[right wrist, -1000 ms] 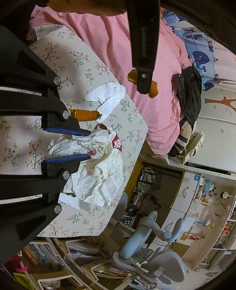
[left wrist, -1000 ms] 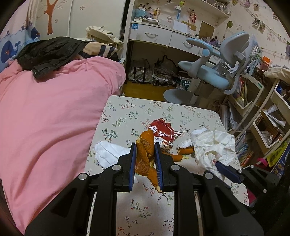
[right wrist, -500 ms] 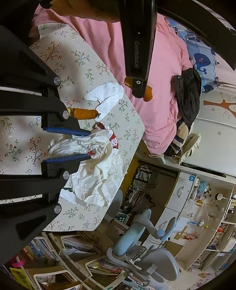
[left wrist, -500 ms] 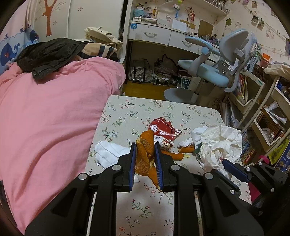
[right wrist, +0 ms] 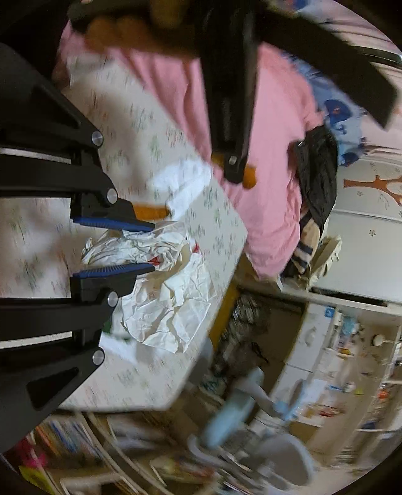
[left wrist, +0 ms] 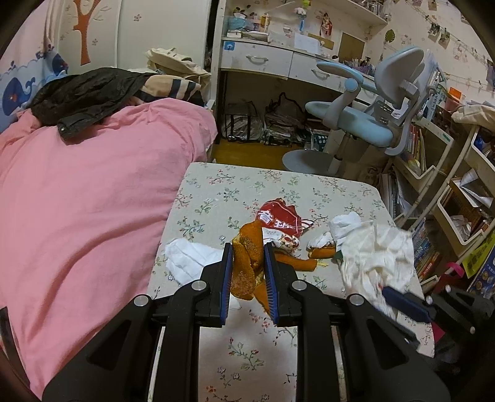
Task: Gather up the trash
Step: 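Carry peel and tissue over the yellow bin and open both tools, then bring both tools back over the remaining trash on the table, then grasp a white tissue with the left tool while the right tool grasps an orange peel, then carry tissue and peel over the yellow bin and open both tools, then bring both tools back over the table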
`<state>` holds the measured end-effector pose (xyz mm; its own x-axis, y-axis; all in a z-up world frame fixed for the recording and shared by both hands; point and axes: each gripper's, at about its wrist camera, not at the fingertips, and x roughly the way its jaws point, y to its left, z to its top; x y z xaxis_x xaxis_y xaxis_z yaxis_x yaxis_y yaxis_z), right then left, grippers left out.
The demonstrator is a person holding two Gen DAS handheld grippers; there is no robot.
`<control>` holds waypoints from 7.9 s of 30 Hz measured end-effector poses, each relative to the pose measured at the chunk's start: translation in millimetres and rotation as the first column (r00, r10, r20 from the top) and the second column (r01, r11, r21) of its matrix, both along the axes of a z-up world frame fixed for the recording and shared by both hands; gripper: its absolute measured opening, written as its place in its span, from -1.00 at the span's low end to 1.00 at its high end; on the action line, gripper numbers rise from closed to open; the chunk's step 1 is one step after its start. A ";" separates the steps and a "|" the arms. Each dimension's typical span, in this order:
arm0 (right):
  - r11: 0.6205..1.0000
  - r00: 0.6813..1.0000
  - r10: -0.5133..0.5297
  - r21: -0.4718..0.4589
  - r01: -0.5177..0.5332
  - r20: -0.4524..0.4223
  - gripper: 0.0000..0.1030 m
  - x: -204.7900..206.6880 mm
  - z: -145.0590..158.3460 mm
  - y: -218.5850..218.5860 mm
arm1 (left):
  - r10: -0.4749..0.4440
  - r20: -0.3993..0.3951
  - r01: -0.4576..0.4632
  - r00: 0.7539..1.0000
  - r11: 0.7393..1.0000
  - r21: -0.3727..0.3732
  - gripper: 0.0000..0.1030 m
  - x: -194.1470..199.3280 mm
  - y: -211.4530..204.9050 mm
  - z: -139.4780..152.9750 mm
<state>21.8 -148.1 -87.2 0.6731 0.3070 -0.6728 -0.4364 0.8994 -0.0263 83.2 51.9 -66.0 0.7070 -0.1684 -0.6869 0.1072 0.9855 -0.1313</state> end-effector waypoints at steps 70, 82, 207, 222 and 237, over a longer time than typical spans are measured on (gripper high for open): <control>0.905 0.884 -0.424 0.110 0.410 0.197 0.86 -14.1 14.2 -79.7 | 0.130 0.268 -0.147 0.955 0.988 0.046 0.86 -49.7 -52.6 46.5; 0.906 0.883 -0.424 0.097 0.413 0.201 0.86 -2.3 15.7 -71.4 | 0.160 0.294 -0.188 0.942 0.980 0.068 0.86 -44.0 -45.5 32.8; 0.987 0.856 -0.078 0.079 0.138 -0.511 -0.11 -194.7 -128.4 -48.9 | -0.135 -0.353 0.200 0.926 0.968 0.154 -0.73 -288.3 -54.3 -95.3; 0.938 0.947 -0.315 -0.136 0.320 0.057 0.83 -143.7 -8.5 -62.6 | 0.082 0.116 -0.103 0.990 0.977 0.186 0.74 -251.5 -29.9 2.9; 0.933 0.922 -0.339 -0.059 0.355 0.186 0.86 -73.2 21.8 -57.0 | 0.182 0.237 -0.210 0.954 0.973 0.099 0.86 -120.4 -39.6 21.7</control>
